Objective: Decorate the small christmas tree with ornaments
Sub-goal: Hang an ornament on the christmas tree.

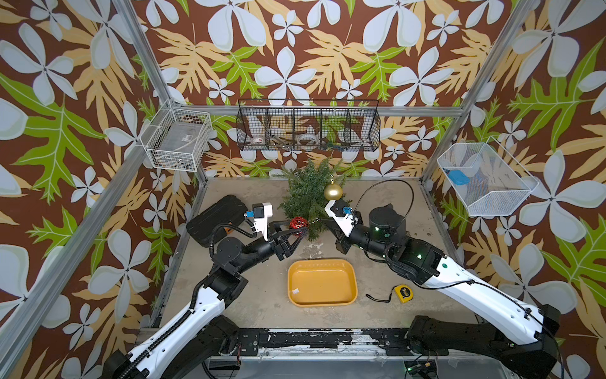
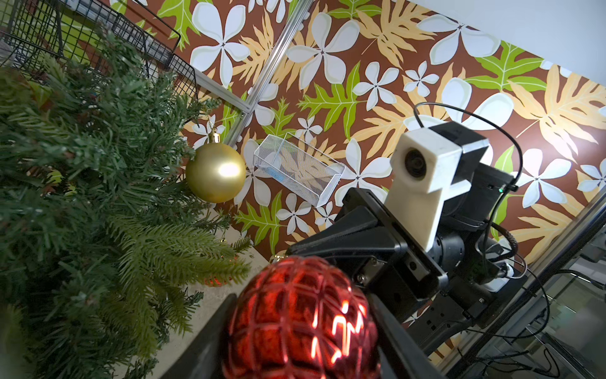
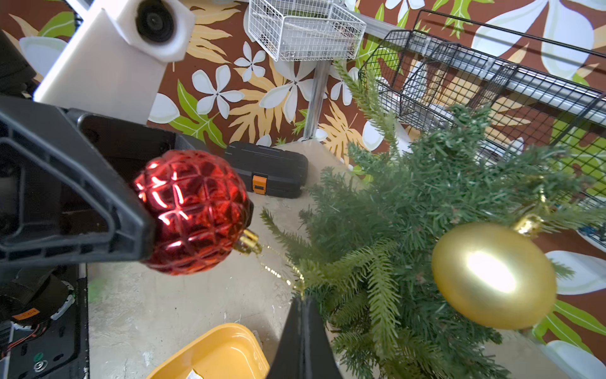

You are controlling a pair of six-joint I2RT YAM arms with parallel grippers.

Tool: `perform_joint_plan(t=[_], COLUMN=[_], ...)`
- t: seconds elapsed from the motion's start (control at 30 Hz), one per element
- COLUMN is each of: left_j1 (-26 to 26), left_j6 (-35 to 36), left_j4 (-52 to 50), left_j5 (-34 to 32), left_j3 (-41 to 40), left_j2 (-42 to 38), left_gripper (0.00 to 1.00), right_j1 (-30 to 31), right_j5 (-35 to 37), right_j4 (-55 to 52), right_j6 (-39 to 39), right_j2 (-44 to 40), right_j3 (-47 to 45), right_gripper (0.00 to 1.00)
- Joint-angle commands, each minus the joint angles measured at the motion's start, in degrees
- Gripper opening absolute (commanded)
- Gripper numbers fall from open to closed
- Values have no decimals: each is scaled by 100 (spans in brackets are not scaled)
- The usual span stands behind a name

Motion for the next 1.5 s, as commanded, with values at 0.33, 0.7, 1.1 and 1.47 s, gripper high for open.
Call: perform_joint_plan(t=[0.33, 0.7, 1.1, 1.47], left_j1=[26, 31, 48, 156], left_j6=[-90, -22, 38, -12], left_j4=[454, 408, 477, 667], left_j5=[280, 218, 183, 202], left_j3=[32, 3, -34, -69], left_j2=[229, 368, 466, 560], left_gripper=[43, 42, 42, 42], right_j1=[6, -10, -106, -219], right_j5=[-144, -25, 43, -94], right_j4=[87, 45, 9, 48], right_j6=[-44, -88, -102, -139], right_j2=[184, 216, 242, 338], right_j3=[108, 118, 64, 101], right_gripper=[0, 0, 0, 0])
